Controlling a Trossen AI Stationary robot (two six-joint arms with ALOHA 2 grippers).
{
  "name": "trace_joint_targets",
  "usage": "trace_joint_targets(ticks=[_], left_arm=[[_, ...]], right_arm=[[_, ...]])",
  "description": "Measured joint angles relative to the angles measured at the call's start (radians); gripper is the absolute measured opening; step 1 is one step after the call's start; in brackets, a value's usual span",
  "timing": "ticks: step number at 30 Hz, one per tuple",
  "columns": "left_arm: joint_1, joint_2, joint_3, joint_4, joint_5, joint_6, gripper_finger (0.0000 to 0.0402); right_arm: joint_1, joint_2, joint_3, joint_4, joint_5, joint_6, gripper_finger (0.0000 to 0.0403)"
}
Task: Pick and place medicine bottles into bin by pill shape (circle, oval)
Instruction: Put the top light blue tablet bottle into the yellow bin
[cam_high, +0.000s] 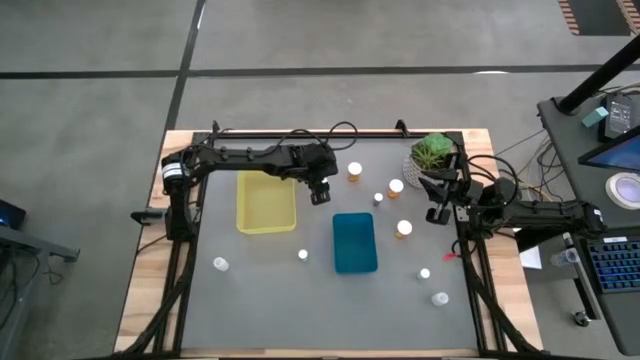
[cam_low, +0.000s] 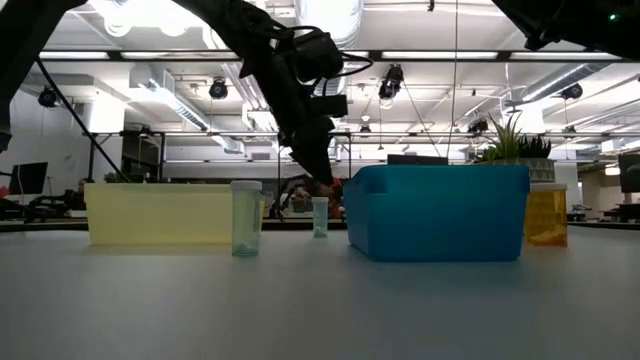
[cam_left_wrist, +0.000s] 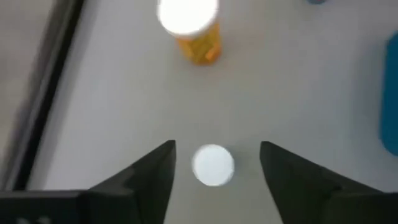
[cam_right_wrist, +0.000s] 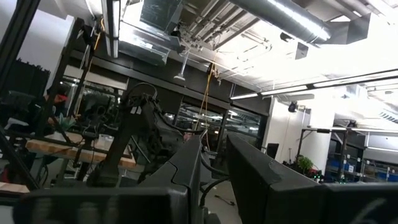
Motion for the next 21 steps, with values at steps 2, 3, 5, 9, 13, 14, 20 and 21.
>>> trace_joint_targets(ticks=[2,3,5,9,13,14,20,21], left_arm=[[0.000,0.000,-0.007,0.029,-0.003,0.043,0.0243],[0.000,0.000,-0.012,0.039,-0.003,0.065,0.0247],[0.000,0.000,-0.025,0.055,-0.003,0.089,0.0251],[0.003,0.000,-0.051,0.061,0.000,0.093,0.0249],[0.003,0.000,-0.078,0.099,0.001,0.093,0.0248],[0.003,0.000,-0.087,0.116,0.000,0.093,0.0248],[0.005,0.000,-0.123,0.160,-0.008,0.092,0.0248],[0.005,0.000,-0.125,0.161,-0.014,0.089,0.0248]], right_arm=[[0.000,0.000,0.000,-0.001,0.000,0.000,0.0068],[0.000,0.000,0.000,-0.002,0.000,0.000,0.0068],[0.000,0.000,0.000,-0.004,0.000,0.000,0.0068],[0.000,0.000,0.000,-0.005,0.000,0.000,0.0068],[0.000,0.000,0.000,-0.007,0.000,-0.004,0.0068],[0.000,0.000,0.000,-0.007,0.000,-0.005,0.0068],[0.000,0.001,0.000,-0.008,0.000,-0.006,0.0068],[0.000,0.001,0.000,-0.008,0.000,-0.006,0.0068]])
